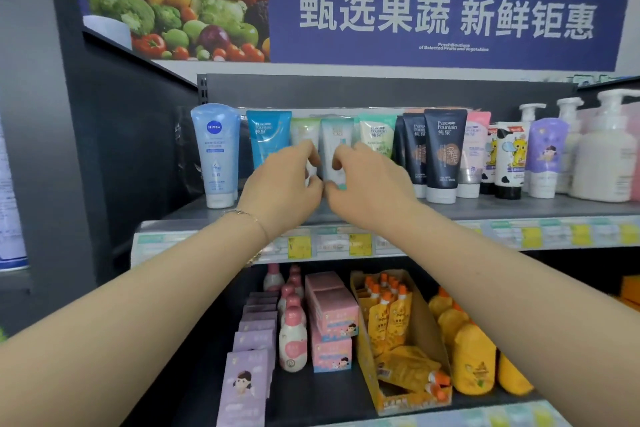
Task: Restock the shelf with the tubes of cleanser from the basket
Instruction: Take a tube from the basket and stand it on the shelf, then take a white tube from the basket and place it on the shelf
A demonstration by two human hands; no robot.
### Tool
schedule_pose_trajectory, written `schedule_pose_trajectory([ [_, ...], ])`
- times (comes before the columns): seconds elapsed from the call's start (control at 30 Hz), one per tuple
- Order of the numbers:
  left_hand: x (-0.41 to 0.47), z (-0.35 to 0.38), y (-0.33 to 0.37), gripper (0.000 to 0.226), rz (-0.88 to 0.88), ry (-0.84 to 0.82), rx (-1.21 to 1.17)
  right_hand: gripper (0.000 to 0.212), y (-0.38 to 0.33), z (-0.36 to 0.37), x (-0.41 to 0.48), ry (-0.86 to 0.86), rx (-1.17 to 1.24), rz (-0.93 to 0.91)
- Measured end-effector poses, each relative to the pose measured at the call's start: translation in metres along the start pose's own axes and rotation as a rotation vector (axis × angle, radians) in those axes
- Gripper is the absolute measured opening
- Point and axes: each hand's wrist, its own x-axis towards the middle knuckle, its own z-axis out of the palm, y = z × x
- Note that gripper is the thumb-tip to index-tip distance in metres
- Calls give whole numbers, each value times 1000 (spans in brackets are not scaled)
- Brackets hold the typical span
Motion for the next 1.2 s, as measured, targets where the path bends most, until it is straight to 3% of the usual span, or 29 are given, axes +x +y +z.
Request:
schedule_pose_trajectory([
  [0.4, -67, 58, 79, 21, 142, 15, 162, 32, 87, -31, -89, -27, 13, -116],
  [0.7, -132, 122, 136, 20, 64, -164, 188, 28, 142, -27, -168, -147, 84, -109],
  [1.07, -228, 192, 120, 25, 47, -452, 188, 24, 160, 34, -261, -345, 146, -49],
  [1.2, -256, 215, 113, 25, -37, -556, 127, 25, 165, 59, -295, -451, 159, 7],
])
